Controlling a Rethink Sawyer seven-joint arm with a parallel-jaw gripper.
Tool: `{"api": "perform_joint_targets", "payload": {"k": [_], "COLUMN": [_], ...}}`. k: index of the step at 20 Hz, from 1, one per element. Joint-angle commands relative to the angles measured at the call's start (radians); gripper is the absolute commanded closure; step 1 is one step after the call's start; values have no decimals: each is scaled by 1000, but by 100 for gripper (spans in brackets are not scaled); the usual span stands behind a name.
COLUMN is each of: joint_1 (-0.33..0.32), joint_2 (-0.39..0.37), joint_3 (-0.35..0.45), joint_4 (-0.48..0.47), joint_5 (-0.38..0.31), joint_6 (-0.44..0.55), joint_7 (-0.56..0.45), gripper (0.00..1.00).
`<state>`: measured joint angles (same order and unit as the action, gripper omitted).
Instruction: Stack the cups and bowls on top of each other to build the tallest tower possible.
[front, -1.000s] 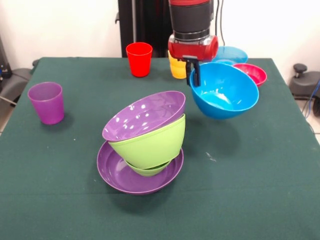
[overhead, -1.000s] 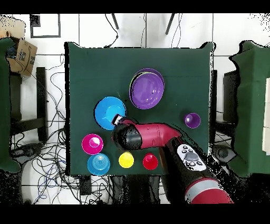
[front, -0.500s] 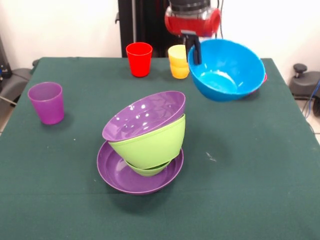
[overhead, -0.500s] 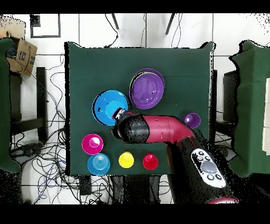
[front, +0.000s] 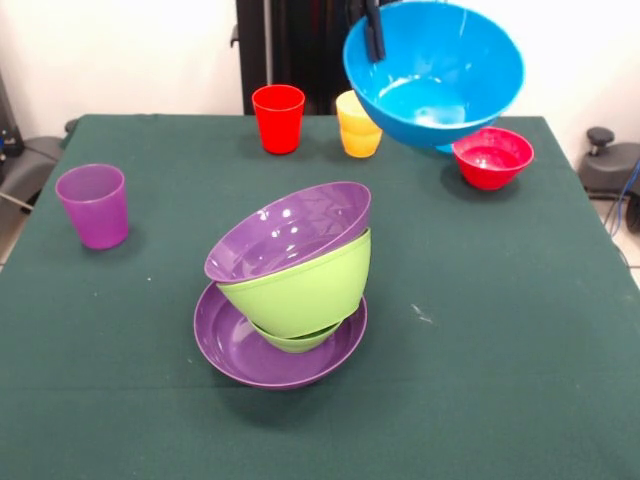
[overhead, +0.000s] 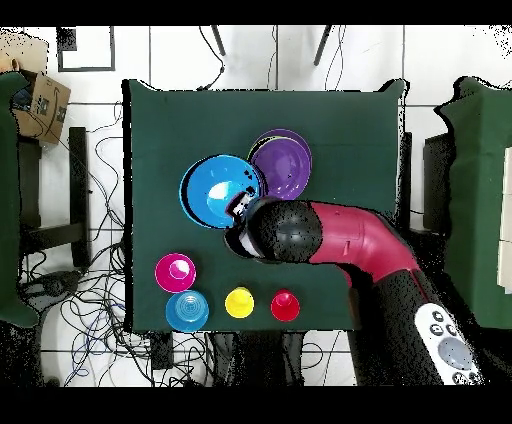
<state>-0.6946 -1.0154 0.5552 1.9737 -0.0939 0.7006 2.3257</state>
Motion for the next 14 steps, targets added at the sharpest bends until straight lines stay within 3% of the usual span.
{"api": "perform_joint_targets", "payload": {"k": [1, 6, 11, 14], "joint_1": [-43, -88, -114, -117], "joint_2": [-4, 56, 147, 165], "joint_3": [121, 143, 151, 154], "joint_4": [-45, -113, -133, -117], "joint_5": [33, -3, -74, -106], "joint_6": [133, 173, 109, 69], "joint_7": [-217, -247, -259, -244], "gripper": [100, 100, 100, 100]}}
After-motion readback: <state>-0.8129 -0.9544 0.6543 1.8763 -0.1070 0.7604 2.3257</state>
